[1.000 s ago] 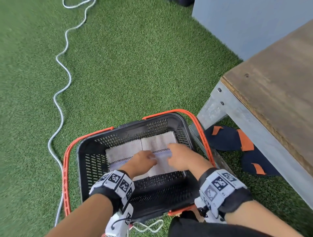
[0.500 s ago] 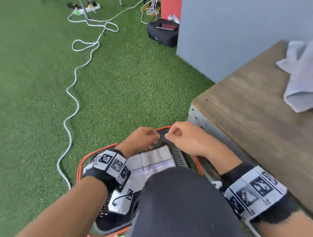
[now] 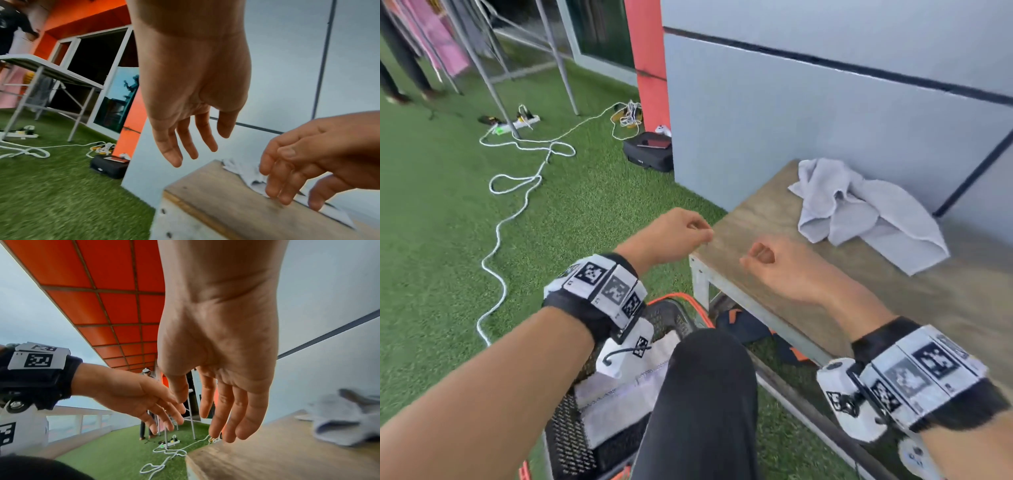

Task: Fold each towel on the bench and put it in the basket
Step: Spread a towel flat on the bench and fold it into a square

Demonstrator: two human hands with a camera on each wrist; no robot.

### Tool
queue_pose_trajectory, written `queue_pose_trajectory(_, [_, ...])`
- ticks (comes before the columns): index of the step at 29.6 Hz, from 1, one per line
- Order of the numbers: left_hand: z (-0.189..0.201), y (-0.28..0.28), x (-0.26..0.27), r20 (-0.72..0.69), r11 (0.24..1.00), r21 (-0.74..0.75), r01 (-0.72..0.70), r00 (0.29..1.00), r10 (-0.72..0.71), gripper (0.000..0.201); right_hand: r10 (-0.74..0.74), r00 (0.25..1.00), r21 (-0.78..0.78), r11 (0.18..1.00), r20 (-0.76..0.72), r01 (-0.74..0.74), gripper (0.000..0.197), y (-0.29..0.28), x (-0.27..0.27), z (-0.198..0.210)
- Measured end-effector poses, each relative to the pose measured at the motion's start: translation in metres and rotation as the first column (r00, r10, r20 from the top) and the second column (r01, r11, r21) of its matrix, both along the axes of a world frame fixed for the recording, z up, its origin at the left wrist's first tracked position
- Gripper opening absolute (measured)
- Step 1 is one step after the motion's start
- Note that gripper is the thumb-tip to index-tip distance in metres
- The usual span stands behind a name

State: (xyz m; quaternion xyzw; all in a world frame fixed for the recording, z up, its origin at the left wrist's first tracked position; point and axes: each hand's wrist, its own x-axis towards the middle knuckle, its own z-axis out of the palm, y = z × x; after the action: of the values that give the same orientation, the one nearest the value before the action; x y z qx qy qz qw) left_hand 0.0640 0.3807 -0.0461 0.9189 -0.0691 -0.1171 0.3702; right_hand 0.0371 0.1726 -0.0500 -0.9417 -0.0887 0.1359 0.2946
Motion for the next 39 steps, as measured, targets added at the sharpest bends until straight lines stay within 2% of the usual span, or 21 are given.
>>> queue_pose_trajectory(4, [0.002,-0.065,0.020,0.024,0.994,0.033,0.108,0.994,-0.109,0.024,-0.106,0.994,-0.015,0.994,-0.040,0.106,0.023,-0.055,-0.003,-0.003])
queue_pose_trajectory(8, [-0.006,-0.122,0.042,-0.021,0.963,0.165,0.214,0.977,-0.213,0.027,-0.161,0.987,-0.124,0.979,-0.004,0.159,0.033,-0.104,0.009,-0.017])
queue_pose_trajectory(14, [-0.015,-0.181,0.075,-0.140,0.847,0.376,0.376,0.926,-0.349,0.045,-0.190,0.982,-0.255,0.949,-0.005,0.183,0.035,-0.143,0.036,-0.043])
queue_pose_trajectory(17, [-0.019,-0.199,0.086,-0.161,0.757,0.496,0.425,0.902,-0.401,0.040,-0.174,0.984,-0.264,0.952,-0.044,0.156,0.046,-0.145,0.048,-0.053])
queue_pose_trajectory(18, [-0.021,-0.204,0.088,-0.153,0.755,0.503,0.421,0.903,-0.402,0.032,-0.161,0.986,-0.264,0.954,-0.048,0.142,0.049,-0.145,0.051,-0.055])
queue_pose_trajectory(20, [-0.022,-0.209,0.092,-0.099,0.809,0.430,0.402,0.911,-0.400,0.013,-0.142,0.990,-0.259,0.957,-0.022,0.131,0.060,-0.144,0.057,-0.059])
queue_pose_trajectory(24, [-0.021,-0.219,0.091,0.009,0.875,0.357,0.327,0.935,-0.354,0.031,-0.206,0.977,-0.143,0.967,0.054,0.211,0.082,-0.153,0.055,-0.060])
queue_pose_trajectory(27, [-0.018,-0.223,0.091,0.087,0.942,0.238,0.235,0.961,-0.262,0.040,-0.275,0.954,-0.081,0.955,0.117,0.285,0.078,-0.171,0.044,-0.050])
queue_pose_trajectory(30, [-0.006,-0.232,0.088,0.151,0.991,0.050,0.127,0.979,-0.133,0.019,-0.368,0.921,-0.029,0.927,0.130,0.374,0.072,-0.194,0.029,-0.036])
queue_pose_trajectory(32, [0.012,-0.238,0.078,0.203,0.993,-0.052,0.102,0.975,-0.090,0.012,-0.419,0.898,-0.031,0.904,0.132,0.427,0.070,-0.208,0.016,-0.027])
queue_pose_trajectory(34, [0.029,-0.244,0.068,0.211,0.986,-0.127,0.109,0.974,-0.081,0.014,-0.490,0.861,-0.018,0.868,0.134,0.497,0.070,-0.223,0.003,-0.021])
queue_pose_trajectory(39, [0.063,-0.255,0.041,0.250,0.956,-0.242,0.165,0.963,-0.103,0.023,-0.699,0.706,0.171,0.713,0.113,0.680,0.085,-0.252,-0.051,0.002])
